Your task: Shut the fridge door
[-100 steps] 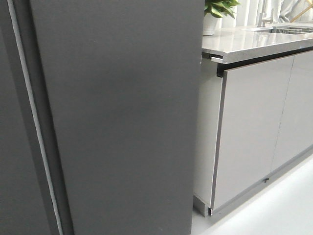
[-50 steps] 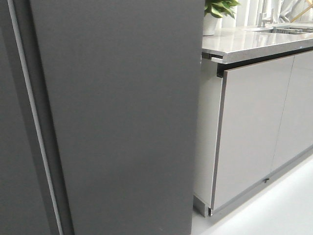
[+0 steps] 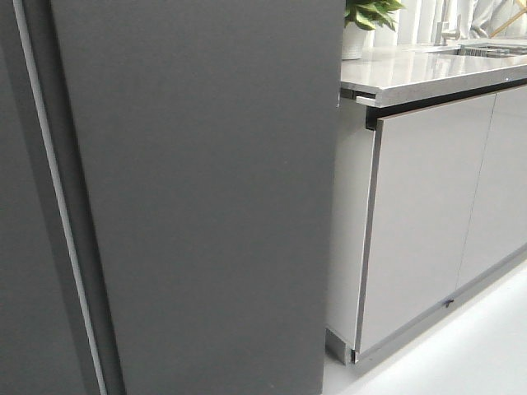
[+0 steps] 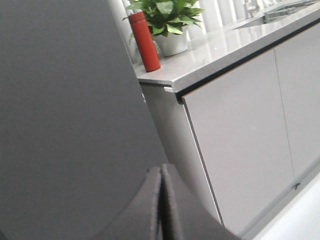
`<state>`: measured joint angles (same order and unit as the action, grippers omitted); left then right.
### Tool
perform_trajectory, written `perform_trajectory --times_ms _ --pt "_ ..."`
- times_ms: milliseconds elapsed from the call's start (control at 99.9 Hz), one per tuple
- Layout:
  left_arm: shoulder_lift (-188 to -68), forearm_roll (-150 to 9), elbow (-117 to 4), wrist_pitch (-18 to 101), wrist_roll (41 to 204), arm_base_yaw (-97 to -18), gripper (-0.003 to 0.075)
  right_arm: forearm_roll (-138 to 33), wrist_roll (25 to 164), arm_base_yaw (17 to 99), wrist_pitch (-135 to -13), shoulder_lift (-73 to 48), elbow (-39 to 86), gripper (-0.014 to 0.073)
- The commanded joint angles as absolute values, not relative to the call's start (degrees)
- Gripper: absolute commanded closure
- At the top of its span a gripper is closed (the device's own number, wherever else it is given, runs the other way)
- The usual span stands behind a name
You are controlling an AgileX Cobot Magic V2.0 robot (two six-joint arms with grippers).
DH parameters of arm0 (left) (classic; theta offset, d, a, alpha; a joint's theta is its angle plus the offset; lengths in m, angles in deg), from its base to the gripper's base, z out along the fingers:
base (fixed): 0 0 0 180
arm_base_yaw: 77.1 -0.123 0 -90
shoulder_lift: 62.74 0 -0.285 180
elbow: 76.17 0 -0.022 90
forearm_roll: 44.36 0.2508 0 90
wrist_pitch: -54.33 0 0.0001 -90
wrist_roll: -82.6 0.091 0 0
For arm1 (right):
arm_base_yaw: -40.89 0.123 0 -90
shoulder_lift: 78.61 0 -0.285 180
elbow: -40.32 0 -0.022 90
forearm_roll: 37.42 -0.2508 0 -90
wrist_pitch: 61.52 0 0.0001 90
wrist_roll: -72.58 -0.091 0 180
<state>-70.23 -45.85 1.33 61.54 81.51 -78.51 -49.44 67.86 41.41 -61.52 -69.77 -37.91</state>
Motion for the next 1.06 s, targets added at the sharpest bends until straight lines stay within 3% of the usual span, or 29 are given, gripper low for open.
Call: perform_trajectory --times_ms 0,260,1051 --pt "-69.6 -46.1 3.3 65.8 81.3 -78.4 0.074 -48.1 68.5 41.0 -57.5 -71.2 -39.1 0.0639" --pt "-69.6 -46.1 3.3 65.8 81.3 -78.4 0.074 -39.1 68.5 41.0 -62.1 -72.5 -39.0 0.0639" --pt "-69.6 -46.1 3.3 65.8 81.3 -78.4 0.074 -38.7 68.5 41.0 -62.2 -72.5 -39.0 0.0639"
